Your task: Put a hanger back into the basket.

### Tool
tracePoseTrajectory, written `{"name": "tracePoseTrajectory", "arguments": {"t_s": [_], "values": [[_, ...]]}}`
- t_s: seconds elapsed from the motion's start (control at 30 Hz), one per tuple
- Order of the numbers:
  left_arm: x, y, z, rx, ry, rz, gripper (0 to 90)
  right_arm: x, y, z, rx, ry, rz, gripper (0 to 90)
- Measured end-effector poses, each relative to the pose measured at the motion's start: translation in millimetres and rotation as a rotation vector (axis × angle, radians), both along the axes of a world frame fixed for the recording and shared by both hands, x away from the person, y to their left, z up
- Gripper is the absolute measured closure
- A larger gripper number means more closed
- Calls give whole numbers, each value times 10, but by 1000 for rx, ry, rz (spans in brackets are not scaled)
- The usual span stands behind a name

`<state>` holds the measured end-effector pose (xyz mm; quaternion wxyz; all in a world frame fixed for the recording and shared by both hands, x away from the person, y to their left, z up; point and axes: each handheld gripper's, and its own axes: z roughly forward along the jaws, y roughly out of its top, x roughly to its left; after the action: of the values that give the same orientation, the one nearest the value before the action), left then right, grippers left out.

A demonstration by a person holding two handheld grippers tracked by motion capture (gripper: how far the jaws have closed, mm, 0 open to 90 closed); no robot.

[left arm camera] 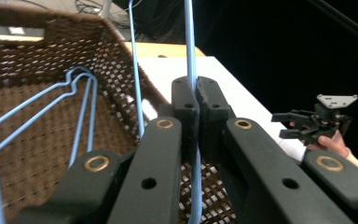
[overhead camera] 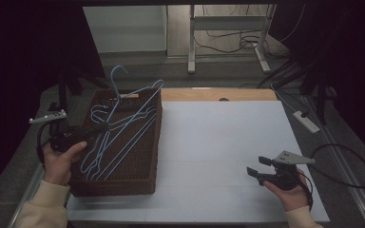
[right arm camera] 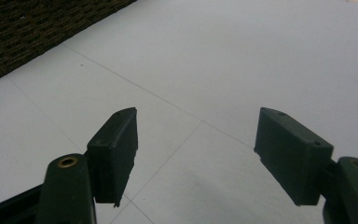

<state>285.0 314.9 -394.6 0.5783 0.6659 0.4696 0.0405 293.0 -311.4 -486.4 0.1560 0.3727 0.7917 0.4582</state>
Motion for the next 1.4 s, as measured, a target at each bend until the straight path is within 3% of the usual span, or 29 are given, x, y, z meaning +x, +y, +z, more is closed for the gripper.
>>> {"name": "tracePoseTrajectory", "arguments": {"t_s": [0.6,0.9,1.1,1.17,1.3,1.33,1.37,1.4], "values": [[101,54,-227,94,78,11,871,-1,5,-6,-3,3,0,311],[204,11,-443,154,167,-17,871,-3,12,-8,-4,3,0,311],[250,42,-547,131,210,-16,870,-4,12,-9,-6,5,-1,311],[265,65,-554,141,232,10,869,-3,11,-10,-6,7,-2,311],[293,60,-562,208,285,64,869,-1,13,-10,-7,7,0,311],[293,60,-562,208,285,64,869,-1,14,-10,-7,7,0,311],[310,43,-561,270,299,91,869,0,14,-10,-5,8,1,311],[316,34,-561,292,304,99,869,1,15,-10,-5,8,1,311]]}}
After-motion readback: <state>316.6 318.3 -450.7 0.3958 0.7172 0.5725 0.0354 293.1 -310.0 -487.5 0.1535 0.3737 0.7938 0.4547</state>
